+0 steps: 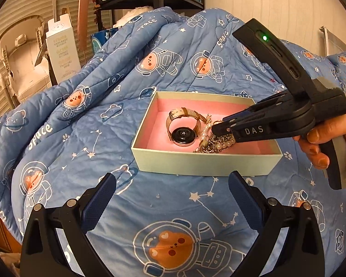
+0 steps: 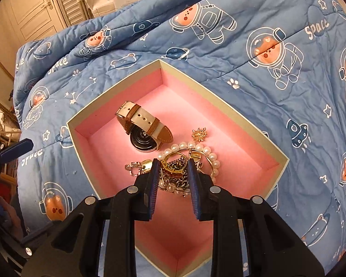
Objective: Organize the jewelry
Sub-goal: 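Carry the ring with the right tool and lower it into the box, then open the right tool to release the ring and withdraw it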
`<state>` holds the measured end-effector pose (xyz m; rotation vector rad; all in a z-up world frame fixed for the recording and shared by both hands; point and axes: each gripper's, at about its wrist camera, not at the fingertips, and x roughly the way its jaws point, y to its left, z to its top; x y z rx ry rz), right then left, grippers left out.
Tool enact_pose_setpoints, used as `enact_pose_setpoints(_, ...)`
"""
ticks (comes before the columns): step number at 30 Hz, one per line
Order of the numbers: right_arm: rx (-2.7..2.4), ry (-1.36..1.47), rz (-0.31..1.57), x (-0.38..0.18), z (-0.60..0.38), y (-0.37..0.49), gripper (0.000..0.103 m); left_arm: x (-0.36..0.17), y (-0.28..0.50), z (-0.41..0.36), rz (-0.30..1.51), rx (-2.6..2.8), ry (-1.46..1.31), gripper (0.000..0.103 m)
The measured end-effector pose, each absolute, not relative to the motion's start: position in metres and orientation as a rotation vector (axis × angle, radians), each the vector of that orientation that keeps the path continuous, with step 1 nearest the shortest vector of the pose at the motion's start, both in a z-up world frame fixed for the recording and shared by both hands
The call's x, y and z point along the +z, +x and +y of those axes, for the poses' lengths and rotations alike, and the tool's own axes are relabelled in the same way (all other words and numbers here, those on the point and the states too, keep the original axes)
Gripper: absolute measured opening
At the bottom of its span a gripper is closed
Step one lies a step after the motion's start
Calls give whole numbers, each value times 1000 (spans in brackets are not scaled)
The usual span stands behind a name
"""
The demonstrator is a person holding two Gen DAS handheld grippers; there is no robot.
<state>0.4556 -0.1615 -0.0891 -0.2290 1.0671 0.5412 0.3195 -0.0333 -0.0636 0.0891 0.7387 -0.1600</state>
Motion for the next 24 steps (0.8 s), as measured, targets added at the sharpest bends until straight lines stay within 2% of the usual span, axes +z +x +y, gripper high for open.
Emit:
enact_pose_setpoints(9,528,-248,1093,-99,-162,461,25,-56,355,-20,747,-156,-1,96)
enact_pose_setpoints(18,522,-259,1097,-103,-159,464,26,-59,354,-22,757,-155,8,96)
enact_pose_setpoints(20,525,-264,1093,-103,-158,463,27,-61,352,-22,760,-154,6,96)
enact_pose_setpoints(22,519,-263,1090,-103,-159,462,40,-61,351,-22,761,-148,4,96)
enact_pose_setpoints(24,519,-255,1082,-102,-159,461,41,-61,350,-20,762,-148,-1,96)
